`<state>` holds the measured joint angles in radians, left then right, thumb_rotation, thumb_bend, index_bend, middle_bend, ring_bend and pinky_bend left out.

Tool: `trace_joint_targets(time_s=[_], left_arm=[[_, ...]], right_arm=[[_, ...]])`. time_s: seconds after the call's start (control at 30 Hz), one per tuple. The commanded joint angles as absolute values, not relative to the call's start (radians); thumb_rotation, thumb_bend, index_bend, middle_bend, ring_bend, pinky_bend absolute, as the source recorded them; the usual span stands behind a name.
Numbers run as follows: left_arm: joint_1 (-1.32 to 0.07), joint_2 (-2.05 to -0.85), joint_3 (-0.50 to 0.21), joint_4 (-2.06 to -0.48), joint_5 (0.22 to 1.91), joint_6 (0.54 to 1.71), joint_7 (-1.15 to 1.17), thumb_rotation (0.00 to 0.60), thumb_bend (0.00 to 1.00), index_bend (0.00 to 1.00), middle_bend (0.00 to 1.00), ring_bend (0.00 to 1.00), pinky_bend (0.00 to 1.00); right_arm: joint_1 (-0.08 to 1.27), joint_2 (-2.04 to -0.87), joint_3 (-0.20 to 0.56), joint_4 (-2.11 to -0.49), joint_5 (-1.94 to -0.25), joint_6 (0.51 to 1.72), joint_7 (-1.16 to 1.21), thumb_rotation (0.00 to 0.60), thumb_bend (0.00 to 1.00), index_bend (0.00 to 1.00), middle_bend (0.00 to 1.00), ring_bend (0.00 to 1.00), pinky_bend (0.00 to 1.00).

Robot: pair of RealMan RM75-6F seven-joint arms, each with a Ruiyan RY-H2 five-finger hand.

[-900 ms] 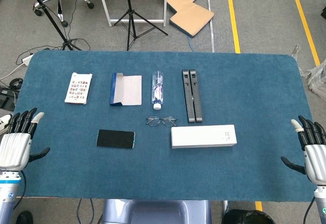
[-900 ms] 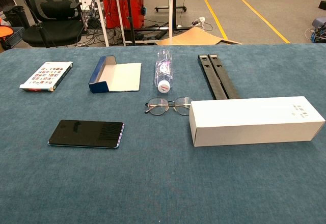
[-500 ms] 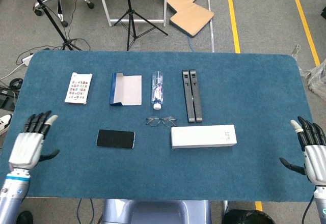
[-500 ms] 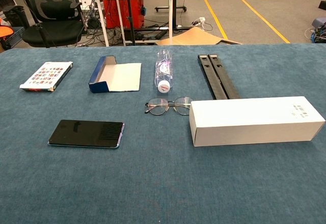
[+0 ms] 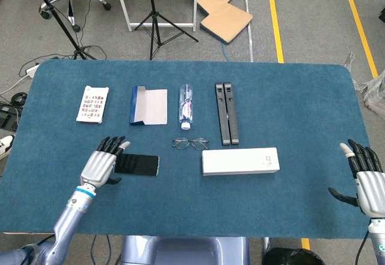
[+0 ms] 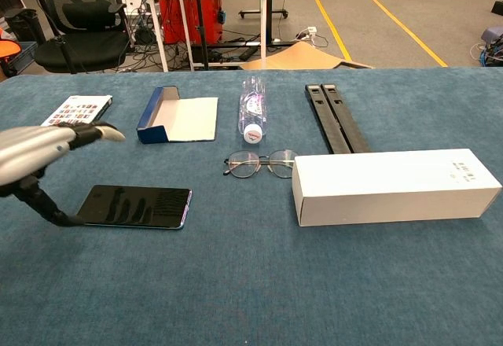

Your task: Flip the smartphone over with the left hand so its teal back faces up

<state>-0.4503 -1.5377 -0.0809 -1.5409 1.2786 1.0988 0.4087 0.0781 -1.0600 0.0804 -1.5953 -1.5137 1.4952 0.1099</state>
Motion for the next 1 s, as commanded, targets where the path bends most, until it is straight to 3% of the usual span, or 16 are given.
trace_joint_targets(time_s=[0.03,0.37,1.0], left_arm=[[-0.481,-1.613,-0.089,-1.478,1.236,1.059,0.440,0.600,0.13,0.00,0.00,0.00,0.00],[-0.520,-1.689,-0.104,-1.388,1.218,1.024,0.418,0.600,0.20,0.00,0.00,0.00,0.00],[-0.548,-1.735,-0.097,-1.339,1.177,0.996,0.431,0.600,0.23,0.00,0.00,0.00,0.00]], right_arm=[[0.080,-1.061,0.078,-1.592,-1.511,1.489,0.113,0.600,0.00,0.00,0.00,0.00,0.00],[0.083,-1.064,0.076,-1.587,-1.508,1.480,0.113,0.600,0.00,0.00,0.00,0.00,0.00],[0.086,-1.067,0.076,-1.581,-1.504,1.472,0.116,0.600,0.00,0.01,0.00,0.00,0.00]])
